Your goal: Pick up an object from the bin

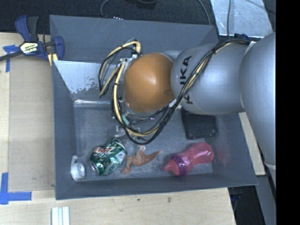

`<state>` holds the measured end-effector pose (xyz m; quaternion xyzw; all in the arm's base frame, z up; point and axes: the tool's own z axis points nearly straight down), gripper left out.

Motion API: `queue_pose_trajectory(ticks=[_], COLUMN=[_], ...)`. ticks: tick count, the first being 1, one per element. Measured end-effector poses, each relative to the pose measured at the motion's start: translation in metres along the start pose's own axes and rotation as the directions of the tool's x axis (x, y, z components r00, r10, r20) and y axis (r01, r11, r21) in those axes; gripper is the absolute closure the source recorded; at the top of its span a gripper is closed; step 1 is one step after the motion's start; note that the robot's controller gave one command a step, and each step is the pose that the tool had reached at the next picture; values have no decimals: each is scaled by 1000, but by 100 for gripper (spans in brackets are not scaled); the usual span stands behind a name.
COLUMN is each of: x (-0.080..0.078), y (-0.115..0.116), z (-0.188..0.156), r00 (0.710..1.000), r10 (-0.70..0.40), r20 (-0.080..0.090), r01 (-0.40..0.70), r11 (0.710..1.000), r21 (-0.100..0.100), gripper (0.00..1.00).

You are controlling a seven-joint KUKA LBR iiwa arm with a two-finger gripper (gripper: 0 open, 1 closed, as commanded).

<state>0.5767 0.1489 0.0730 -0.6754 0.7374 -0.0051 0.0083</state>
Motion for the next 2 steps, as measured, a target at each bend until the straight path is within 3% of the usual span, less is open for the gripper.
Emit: queue_pose_trajectory(ticks=[1, 2], x=[-6, 0], y=[5, 13], z=[1, 1], r00=[963, 921], r10=[-269, -390], r20=[2, 2], r01=[269, 390], r11=[963, 921], r21=[2, 1], gripper=[100, 100])
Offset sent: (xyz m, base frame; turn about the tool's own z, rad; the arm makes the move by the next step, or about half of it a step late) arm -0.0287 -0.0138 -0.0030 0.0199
